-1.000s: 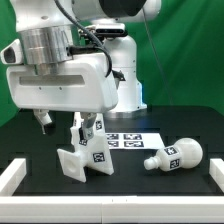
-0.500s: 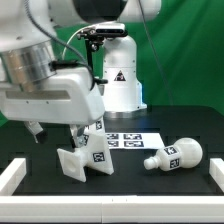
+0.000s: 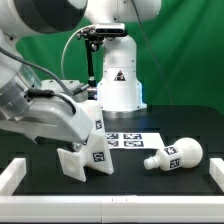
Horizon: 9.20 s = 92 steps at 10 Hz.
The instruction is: Assemble lamp
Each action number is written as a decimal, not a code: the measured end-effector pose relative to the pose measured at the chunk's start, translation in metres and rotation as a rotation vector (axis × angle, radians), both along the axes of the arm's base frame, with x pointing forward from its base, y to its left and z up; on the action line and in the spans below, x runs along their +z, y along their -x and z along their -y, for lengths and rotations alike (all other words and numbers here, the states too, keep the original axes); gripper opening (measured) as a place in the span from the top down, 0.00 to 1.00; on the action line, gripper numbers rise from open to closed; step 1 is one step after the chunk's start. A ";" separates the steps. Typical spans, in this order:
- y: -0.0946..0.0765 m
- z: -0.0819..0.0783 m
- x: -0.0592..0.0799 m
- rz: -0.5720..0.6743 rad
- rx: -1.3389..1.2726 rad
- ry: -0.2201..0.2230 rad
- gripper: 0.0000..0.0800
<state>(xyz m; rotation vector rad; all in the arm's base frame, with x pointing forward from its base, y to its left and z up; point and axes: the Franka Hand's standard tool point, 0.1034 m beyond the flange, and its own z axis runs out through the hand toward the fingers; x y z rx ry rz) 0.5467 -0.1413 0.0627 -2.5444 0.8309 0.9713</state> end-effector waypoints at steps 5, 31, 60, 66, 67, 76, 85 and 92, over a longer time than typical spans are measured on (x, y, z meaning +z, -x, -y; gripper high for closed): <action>-0.013 -0.002 -0.008 -0.044 -0.008 -0.050 0.13; 0.010 -0.022 -0.045 -0.214 -0.067 -0.209 0.34; -0.079 -0.216 0.010 1.224 0.480 0.524 0.34; -0.081 -0.233 -0.002 1.281 0.469 0.530 0.34; -0.081 -0.235 -0.002 1.278 0.466 0.528 0.34; -0.068 -0.240 0.023 1.219 0.545 0.486 0.13; -0.020 -0.266 0.028 1.078 0.889 0.311 0.13; 0.004 -0.271 0.035 0.980 1.367 0.141 0.13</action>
Offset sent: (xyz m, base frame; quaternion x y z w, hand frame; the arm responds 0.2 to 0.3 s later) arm 0.0220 0.0180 0.0133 0.0296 0.0009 -0.0349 0.9990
